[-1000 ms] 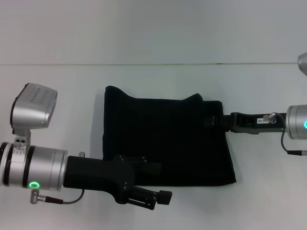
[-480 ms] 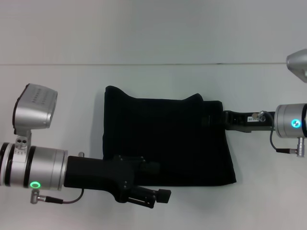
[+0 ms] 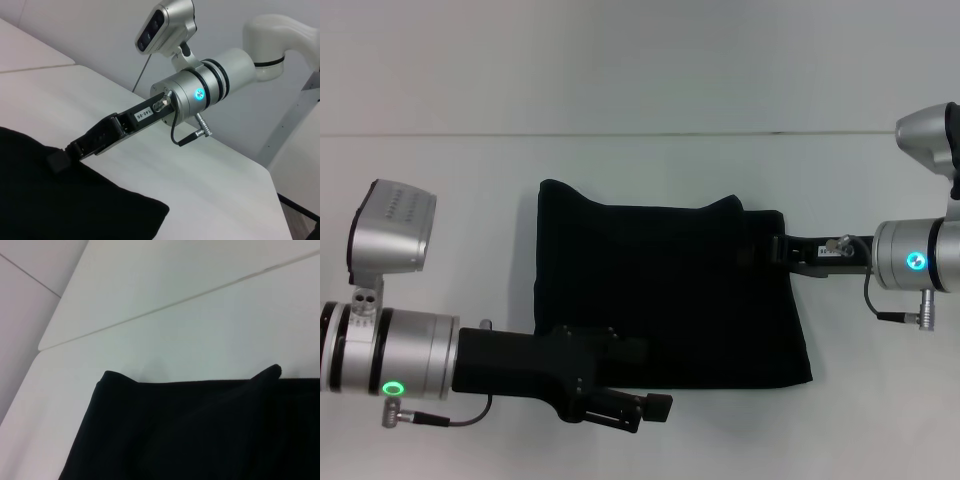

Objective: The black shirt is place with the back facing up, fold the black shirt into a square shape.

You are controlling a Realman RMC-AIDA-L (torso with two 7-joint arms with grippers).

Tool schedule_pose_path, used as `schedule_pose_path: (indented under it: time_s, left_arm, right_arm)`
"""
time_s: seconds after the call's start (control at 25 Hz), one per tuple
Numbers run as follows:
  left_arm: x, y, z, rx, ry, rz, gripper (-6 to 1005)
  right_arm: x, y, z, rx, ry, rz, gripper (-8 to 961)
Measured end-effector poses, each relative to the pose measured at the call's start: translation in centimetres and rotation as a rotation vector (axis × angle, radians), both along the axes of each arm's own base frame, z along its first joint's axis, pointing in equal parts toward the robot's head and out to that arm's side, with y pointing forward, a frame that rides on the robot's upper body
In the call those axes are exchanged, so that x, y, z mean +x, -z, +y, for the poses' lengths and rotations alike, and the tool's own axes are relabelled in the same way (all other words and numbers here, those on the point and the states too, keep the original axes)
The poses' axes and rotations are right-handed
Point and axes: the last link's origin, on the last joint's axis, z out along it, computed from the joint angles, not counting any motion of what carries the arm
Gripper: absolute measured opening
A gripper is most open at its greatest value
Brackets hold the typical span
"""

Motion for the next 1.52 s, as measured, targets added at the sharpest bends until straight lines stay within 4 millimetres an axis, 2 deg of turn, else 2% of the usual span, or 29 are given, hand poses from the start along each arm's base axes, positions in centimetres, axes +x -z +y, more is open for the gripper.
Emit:
schedule_pose_path:
  time_s: [0.36,0.88,1.52]
  left_arm:
    - [0.0,0.0,0.0,-0.001,-0.007,-0.004,947]
    - [0.1,-0.2,0.0,-0.002,-0.03,-0.02,948]
    - [0.3,-0.3,0.4,-0.011,-0.057,-0.021,948]
  right_arm:
    - [-0.2,-0.4,-0.3,0.042,-0.081,0.047,34]
    - [-1.0,-3.9,-0.9,0.093,-0.219,0.153,35]
    - [2.5,-3.6,-1.2,0.075,-0.133,-0.007,35]
